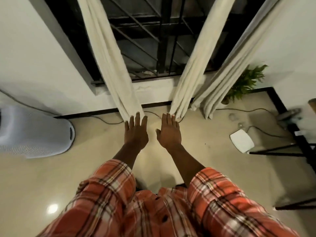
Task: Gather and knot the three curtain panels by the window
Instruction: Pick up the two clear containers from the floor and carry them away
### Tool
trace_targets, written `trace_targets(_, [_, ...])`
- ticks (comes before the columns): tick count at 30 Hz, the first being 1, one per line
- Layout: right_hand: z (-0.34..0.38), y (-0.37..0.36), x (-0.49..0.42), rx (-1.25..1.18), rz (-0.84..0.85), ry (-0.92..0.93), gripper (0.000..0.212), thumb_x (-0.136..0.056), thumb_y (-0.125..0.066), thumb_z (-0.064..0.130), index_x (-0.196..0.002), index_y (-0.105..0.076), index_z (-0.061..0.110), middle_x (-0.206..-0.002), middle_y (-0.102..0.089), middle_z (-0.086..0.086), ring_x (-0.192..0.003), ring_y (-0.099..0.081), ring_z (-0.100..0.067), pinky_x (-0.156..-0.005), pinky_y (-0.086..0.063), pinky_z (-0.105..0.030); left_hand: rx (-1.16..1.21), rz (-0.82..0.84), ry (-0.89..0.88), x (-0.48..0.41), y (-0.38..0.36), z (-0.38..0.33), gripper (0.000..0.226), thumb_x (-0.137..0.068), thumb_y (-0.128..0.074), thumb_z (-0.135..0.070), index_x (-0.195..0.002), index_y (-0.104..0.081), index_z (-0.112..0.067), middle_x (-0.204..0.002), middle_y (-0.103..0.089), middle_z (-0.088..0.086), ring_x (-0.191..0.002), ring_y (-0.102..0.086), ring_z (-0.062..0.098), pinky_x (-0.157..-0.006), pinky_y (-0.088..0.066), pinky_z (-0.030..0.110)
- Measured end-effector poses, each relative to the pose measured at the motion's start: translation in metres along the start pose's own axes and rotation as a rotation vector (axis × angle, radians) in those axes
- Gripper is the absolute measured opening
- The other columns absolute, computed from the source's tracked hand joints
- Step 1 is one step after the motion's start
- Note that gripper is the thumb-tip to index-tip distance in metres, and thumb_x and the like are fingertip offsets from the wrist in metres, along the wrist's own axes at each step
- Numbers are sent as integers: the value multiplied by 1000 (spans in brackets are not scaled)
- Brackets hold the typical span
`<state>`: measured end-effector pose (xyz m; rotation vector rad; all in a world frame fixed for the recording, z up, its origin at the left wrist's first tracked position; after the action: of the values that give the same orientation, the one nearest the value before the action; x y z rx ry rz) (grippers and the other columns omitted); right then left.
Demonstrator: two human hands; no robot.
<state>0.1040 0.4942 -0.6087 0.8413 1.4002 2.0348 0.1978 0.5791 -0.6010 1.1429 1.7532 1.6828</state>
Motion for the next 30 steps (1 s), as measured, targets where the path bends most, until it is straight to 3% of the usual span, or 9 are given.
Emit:
trace_targets(7, [-142, 45, 34, -71, -39, -111, 72, -97, -46, 35, -153, -8, 9, -160, -7, -12, -148, -2, -31, -119, -9, -42, -37, 94, -98, -5, -35, -146, 69, -93, -49, -27, -150, -11, -21, -159, -2, 11, -145, -8, 34, -117, -12, 49])
trace_targets(13, [-285, 59, 59, -71, -15, -277, 73, -97, -48, 34, -152, -8, 8, -160, -7, -13, -148, -2, -31, -119, -11, -43, -5, 74, -214, -24, -47, -288, 69, -92, -51, -31, -150, -14, -21, -159, -8, 12, -144, -12, 34, -116, -15, 48])
trace_targets(30, [-460, 104, 4, -159, -6, -528, 74, -96, -49, 32, -152, -7, 9, -161, -6, -12, -148, -2, -30, -119, -13, -42, -90, 238, -378, -133, -76, -449, 69, -95, -47, -32, -151, -7, -23, -159, -3, 9, -145, -7, 33, -116, -12, 50])
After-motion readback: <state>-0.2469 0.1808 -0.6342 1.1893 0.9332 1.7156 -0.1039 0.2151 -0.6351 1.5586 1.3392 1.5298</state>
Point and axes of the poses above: each hand's wrist, its own x-axis away from the middle knuckle, its own y-axis out of the back of the hand, z = x × y, the point moved 9 cm from there along -x, towards the middle knuckle
